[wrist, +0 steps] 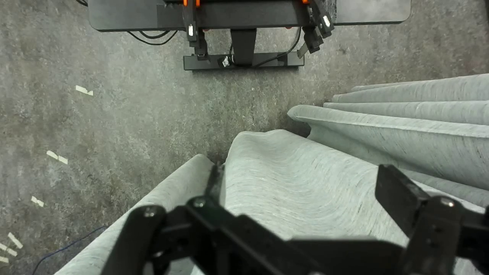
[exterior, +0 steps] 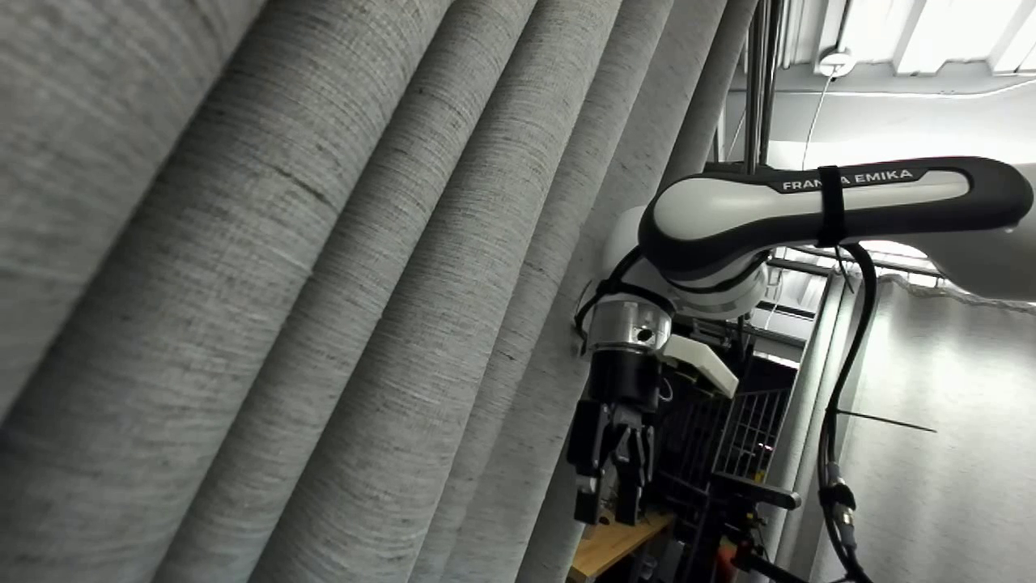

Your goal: Draw the light grey curtain open

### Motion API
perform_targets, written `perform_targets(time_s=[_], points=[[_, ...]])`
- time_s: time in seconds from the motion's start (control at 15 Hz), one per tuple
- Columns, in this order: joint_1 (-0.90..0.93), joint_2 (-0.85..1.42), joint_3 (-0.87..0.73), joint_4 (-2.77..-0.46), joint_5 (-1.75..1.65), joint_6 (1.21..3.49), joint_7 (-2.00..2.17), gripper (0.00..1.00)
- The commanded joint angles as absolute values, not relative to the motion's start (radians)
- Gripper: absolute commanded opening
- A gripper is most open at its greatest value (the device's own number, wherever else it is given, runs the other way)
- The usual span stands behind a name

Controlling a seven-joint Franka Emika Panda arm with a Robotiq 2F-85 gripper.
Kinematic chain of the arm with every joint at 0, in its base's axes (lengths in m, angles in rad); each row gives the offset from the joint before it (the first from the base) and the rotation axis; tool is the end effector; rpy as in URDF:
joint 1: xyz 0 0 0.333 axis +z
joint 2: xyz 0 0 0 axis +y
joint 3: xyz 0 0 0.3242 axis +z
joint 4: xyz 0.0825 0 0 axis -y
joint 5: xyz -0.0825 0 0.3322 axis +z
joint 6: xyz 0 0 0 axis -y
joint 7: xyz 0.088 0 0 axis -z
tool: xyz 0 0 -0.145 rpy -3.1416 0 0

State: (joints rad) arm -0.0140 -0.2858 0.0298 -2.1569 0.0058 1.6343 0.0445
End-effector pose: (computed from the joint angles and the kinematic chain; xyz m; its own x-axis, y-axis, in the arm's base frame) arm 0.3810 0.0077 0.4862 0.9716 -0.0326 -0.2343 -0.0304 -0.9995 0.0133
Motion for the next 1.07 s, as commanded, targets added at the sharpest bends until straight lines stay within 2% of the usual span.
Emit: perform_targets(time_s=[0.0,1.0], points=[[-0.007,-0.285,0.024,-2.155,0.004,1.632,0.046,1.00],[-0.070,-0.316,-0.051,-2.132,-0.017,1.701,0.053,1.00]])
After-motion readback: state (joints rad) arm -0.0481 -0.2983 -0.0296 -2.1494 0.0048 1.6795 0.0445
